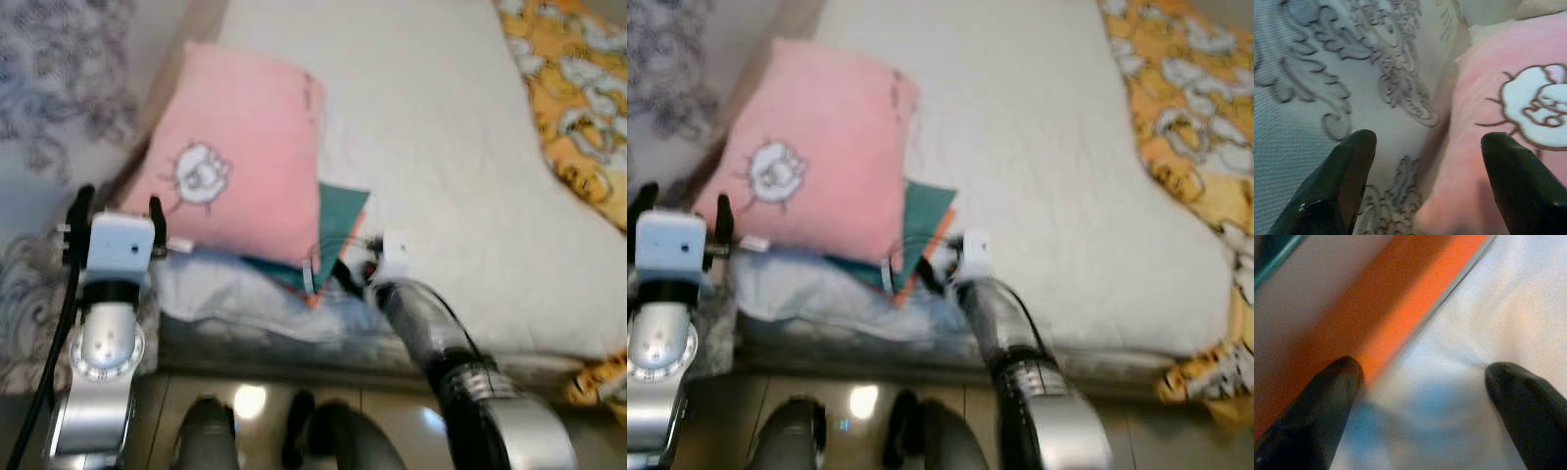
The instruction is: Clean up the room
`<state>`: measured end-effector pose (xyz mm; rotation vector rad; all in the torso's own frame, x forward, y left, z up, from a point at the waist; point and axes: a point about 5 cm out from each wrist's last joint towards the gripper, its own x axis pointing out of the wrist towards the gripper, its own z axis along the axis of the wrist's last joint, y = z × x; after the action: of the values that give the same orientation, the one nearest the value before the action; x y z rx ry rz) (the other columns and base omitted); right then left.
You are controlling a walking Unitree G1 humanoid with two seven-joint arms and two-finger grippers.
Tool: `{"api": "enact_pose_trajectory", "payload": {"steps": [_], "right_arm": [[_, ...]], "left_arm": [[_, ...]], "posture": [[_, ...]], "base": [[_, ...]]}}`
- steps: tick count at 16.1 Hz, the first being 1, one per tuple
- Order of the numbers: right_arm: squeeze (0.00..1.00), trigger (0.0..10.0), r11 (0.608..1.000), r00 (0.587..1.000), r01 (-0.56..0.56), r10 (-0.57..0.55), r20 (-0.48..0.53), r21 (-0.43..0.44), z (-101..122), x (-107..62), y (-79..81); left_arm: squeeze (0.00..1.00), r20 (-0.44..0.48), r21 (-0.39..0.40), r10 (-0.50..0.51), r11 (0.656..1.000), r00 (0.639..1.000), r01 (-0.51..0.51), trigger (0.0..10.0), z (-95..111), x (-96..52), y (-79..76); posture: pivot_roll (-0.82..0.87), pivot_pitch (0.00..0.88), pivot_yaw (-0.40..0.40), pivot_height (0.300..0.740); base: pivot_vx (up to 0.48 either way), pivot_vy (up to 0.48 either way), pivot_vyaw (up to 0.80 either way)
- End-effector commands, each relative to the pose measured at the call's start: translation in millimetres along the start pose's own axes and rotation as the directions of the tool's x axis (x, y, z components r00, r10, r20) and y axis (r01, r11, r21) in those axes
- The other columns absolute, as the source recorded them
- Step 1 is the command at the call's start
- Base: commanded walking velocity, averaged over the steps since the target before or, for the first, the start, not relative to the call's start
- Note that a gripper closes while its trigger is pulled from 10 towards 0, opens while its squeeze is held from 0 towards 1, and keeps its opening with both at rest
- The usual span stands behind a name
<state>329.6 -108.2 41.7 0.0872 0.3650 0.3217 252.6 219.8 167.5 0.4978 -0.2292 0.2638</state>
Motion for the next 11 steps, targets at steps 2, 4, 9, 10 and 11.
{"api": "enact_pose_trajectory", "payload": {"steps": [2,4,9,10,11], "right_arm": [[0.0,10.0,0.929,0.96,0.171,-0.082,0.268,-0.327,37.4,-8.5,-19.6],[0.0,10.0,0.893,0.938,0.237,-0.11,0.327,-0.381,45.5,-11.2,-22.9],[0.0,10.0,0.844,0.834,0.292,0.005,0.552,-0.45,74.6,-18.9,0.1],[0.0,10.0,0.847,0.828,0.285,0.018,0.561,-0.449,77.0,-17.1,4.2],[0.0,10.0,0.89,0.828,0.19,0.081,0.554,-0.414,89.6,-2.3,31.8]], "left_arm": [[0.0,0.01,-0.029,-0.021,0.999,1.0,0.021,10.0,3.1,3.1,-9.9],[0.0,0.022,-0.035,-0.024,0.999,0.999,0.025,10.0,6.2,6.1,-12.1],[0.0,0.004,-0.062,-0.028,0.998,1.0,0.029,10.0,6.2,10.8,-15.1],[0.0,-0.002,-0.068,-0.032,0.997,0.999,0.031,10.0,5.3,11.3,-16.5],[0.0,0.014,-0.066,-0.046,0.997,0.999,0.047,10.0,7.5,13.7,-23.1]], "posture": [[0.3,0.214,-0.245,0.716],[0.31,0.206,-0.247,0.716],[0.3,0.175,-0.237,0.716],[0.3,0.175,-0.237,0.716],[0.29,0.163,-0.229,0.716]], "base": [[0.0,0.0,0.0],[0.0,0.0,0.0],[0.0,0.0,0.0],[0.0,0.0,0.0],[0.0,0.0,0.0]]}}
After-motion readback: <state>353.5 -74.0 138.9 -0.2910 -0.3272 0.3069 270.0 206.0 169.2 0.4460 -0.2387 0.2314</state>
